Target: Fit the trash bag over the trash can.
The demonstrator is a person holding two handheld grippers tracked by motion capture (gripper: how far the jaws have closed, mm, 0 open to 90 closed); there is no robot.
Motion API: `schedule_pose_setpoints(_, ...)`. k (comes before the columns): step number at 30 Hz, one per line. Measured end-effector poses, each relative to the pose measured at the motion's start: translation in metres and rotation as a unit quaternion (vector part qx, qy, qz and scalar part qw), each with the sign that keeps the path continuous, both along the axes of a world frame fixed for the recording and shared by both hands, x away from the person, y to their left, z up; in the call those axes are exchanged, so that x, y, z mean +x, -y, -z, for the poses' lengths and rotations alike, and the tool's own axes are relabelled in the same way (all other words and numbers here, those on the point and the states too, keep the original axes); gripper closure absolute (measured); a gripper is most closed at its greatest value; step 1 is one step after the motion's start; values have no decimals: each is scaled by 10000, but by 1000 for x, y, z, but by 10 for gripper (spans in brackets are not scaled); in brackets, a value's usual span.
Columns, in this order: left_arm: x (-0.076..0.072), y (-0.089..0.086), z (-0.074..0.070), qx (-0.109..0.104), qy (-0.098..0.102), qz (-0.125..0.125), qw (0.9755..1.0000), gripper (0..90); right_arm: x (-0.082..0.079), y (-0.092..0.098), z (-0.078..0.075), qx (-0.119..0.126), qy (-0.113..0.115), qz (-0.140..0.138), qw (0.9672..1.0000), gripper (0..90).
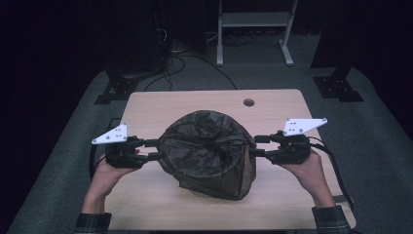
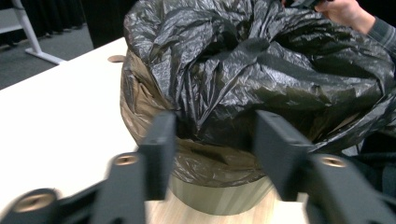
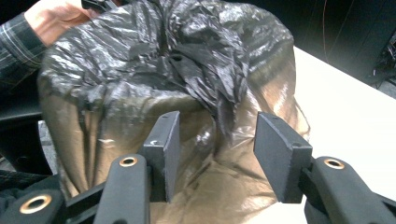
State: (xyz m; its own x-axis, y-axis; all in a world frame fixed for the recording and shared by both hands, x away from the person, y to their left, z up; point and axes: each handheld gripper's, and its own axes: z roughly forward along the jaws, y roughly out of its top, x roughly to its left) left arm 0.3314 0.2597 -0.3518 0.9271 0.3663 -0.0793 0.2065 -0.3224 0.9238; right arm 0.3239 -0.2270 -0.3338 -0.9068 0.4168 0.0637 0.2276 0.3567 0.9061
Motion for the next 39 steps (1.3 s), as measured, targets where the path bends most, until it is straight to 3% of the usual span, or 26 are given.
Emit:
schedule_pose_setpoints(3, 0, 4, 2, 157, -13, 41, 9999, 717, 4, -1, 3, -71, -22, 2, 10000, 606)
schedule_pose_setpoints(5, 0, 6, 3, 235, -44, 92, 9997, 833, 6, -3, 5, -122, -94, -48, 9999, 760)
schedule_pose_setpoints(6, 0, 7, 4, 256, -68, 112, 9996, 885, 7, -4, 7, -126, -69, -56, 9999, 795)
schedule_pose_setpoints(9, 1, 8, 8, 621, -94, 11, 9980, 897, 8, -7, 9, -133, -138, -100, 9998, 895)
schedule_pose_setpoints(12, 3, 6, 13, 682, -158, -23, 9975, 897, 10, -9, 13, -127, -207, -91, 9997, 900)
schedule_pose_setpoints(13, 6, 4, 19, 853, -200, -97, 9961, 898, 10, -10, 15, -137, -231, -80, 9996, 900)
schedule_pose_setpoints(19, 12, 1, 35, 887, -384, -142, 9952, 898, 12, -11, 24, -155, -301, -71, 9994, 900)
schedule_pose_setpoints(26, 19, 5, 47, 1114, -369, -295, 9927, 898, 17, -13, 35, -335, -340, 112, 9988, 900)
schedule_pose_setpoints(31, 22, 9, 53, 1082, -379, -307, 9929, 898, 23, -10, 45, -271, -505, 166, 9982, 900)
schedule_pose_setpoints(35, 21, 11, 52, 1117, -304, -292, 9929, 895, 24, -15, 46, -314, -509, 135, 9981, 900)
schedule_pose_setpoints(36, 20, 11, 51, 1135, -277, -305, 9927, 883, 25, -14, 45, -336, -495, 112, 9981, 893)
schedule_pose_setpoints(37, 19, 10, 50, 1151, -233, -308, 9926, 874, 24, -13, 43, -368, -373, 128, 9985, 790)
schedule_pose_setpoints(39, 19, 6, 49, 1030, -194, -292, 9941, 854, 25, -6, 33, -263, -260, 331, 9988, 704)
